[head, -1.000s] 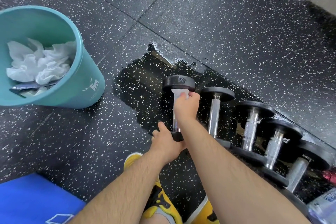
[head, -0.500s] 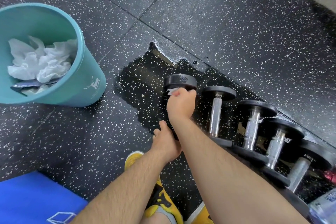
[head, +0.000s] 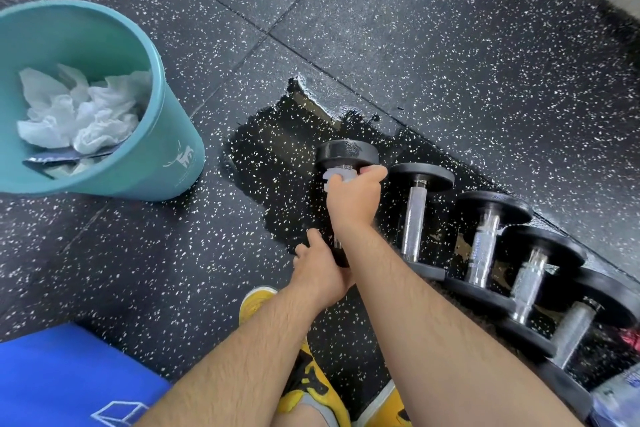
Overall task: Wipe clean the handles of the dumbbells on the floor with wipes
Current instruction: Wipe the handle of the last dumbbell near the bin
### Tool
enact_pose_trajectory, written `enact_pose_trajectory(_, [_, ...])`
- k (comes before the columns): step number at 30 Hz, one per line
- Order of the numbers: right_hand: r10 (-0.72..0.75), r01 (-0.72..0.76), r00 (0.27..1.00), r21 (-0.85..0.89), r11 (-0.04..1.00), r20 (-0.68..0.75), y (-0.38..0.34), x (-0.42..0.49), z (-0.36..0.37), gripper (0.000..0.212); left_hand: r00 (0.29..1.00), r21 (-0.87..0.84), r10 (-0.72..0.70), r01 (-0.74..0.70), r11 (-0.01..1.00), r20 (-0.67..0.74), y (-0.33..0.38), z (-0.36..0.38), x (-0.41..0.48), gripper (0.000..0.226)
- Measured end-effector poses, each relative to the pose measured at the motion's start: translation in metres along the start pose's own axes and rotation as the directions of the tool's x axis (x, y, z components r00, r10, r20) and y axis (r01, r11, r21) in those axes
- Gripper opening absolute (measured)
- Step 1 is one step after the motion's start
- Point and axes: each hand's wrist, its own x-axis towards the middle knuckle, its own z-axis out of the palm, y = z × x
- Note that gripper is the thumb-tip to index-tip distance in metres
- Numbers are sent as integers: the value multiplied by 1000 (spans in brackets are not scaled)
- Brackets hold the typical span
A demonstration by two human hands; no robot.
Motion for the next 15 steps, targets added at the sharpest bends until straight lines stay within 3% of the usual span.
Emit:
enact_pose_trajectory(7, [150,-160,985,139,977,82,2,18,1,49,1000,-17,-6,6,1000,-10,-2,3,3,84])
enact_pose_trajectory(9, [202,-228,971,225,947,131,6,21,0,41,1000,-16,-7,7,1000,-13,-2,3,4,91])
enact_pose_trajectory(11, [220,-253,965,282,925,144,13,27,-3,15,1000,-17,-5,5,1000,-15,-2,3,4,96])
enact_pose_trajectory(15, [241,-283,954,272,920,177,21,32,-12,17,1000,-23,6,-7,1000,-28,-1,4,2,100])
